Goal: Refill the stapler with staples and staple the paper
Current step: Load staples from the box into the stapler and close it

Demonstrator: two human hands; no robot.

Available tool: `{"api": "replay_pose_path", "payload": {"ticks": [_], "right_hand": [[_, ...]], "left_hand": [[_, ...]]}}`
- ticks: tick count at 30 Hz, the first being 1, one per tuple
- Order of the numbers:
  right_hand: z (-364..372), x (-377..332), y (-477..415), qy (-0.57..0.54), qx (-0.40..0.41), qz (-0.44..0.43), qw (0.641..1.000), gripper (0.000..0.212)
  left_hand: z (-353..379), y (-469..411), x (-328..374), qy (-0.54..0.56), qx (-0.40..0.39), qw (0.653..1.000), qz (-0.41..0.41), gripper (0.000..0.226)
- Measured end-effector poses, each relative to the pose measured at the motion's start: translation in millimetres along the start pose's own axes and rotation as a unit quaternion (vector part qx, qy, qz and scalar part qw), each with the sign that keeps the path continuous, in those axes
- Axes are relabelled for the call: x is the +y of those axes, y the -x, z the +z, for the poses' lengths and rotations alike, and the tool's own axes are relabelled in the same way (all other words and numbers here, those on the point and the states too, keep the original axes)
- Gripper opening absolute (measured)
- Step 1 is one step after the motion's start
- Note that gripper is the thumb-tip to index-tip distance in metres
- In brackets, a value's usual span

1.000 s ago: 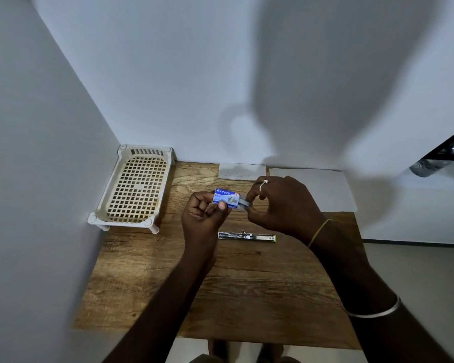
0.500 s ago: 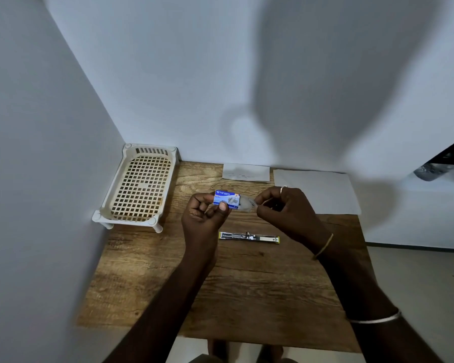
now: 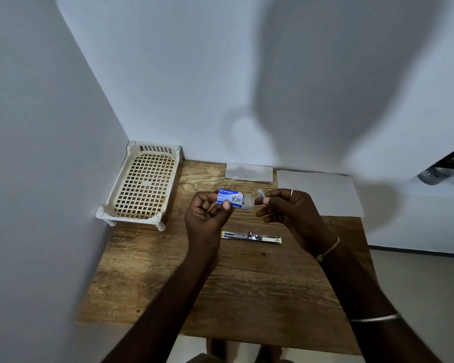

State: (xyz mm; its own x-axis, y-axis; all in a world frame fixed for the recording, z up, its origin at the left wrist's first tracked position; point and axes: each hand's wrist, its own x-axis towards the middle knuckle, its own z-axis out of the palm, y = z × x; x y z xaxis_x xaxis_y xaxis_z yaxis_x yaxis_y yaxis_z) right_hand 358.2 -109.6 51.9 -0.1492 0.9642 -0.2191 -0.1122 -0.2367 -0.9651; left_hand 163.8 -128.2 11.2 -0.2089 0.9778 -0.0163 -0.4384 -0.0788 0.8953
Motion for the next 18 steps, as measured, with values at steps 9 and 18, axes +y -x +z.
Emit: {"api": "replay_pose_path", "payload": {"ticks": [9,18], "right_hand": [[18,10,3,-0.012,0.033,-0.039,0.999,0.008],[38,43,-17,0.03,0.017,-0.02,0.999,0.009]], "left_hand": [[-8,0,-7,-0.023,0.022,0.999,0.007,0.043],[-46,23,-31,-0.212,0.065,0.974,0.041,0.055]]}}
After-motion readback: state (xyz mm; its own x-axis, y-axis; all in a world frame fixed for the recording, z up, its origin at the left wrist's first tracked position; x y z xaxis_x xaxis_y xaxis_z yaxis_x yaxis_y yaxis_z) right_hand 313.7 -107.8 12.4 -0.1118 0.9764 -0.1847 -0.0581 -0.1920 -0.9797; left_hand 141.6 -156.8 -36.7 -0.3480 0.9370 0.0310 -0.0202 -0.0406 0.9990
